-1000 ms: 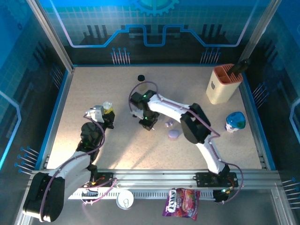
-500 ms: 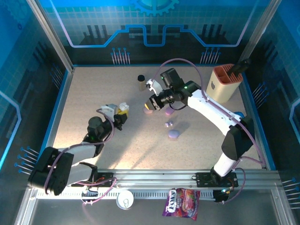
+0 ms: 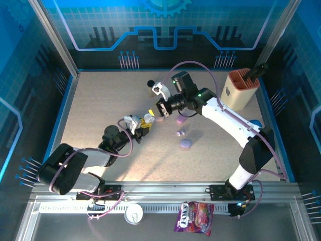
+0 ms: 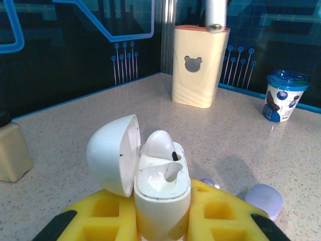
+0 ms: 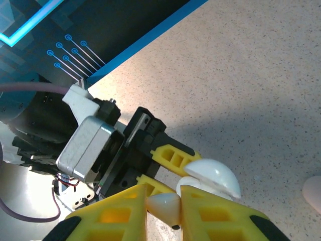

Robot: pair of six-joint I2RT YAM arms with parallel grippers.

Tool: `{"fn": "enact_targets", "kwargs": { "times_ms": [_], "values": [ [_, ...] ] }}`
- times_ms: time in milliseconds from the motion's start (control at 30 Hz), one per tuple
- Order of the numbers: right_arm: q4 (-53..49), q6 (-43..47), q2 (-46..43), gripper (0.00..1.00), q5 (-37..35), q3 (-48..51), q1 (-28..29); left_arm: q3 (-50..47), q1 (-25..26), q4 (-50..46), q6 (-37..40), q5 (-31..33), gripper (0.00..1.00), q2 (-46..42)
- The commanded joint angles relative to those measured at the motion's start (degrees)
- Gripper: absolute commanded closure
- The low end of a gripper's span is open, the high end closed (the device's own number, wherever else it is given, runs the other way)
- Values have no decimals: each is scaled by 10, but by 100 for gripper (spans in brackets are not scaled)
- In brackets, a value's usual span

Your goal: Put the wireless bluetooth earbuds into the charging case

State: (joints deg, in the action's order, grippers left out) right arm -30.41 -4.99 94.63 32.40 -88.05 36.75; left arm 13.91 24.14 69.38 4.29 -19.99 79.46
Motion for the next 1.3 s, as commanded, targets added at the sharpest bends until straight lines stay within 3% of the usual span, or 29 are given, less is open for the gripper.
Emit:
{"fn": "enact_targets", "kwargs": {
  "times_ms": [0, 233, 1067, 1267],
  "values": [
    [16, -5, 10, 80, 5, 2, 8, 19, 9, 66, 20, -6, 92, 15],
    [16, 1, 31, 81, 2, -4, 11, 27, 16, 97, -31, 5, 92, 32],
    [-42, 42, 75, 82, -37, -28, 27, 21, 18, 104, -57, 27, 92, 23],
    [-56, 46, 82, 73, -55, -35, 31, 21, 18, 103, -58, 23, 91, 21]
  ]
}}
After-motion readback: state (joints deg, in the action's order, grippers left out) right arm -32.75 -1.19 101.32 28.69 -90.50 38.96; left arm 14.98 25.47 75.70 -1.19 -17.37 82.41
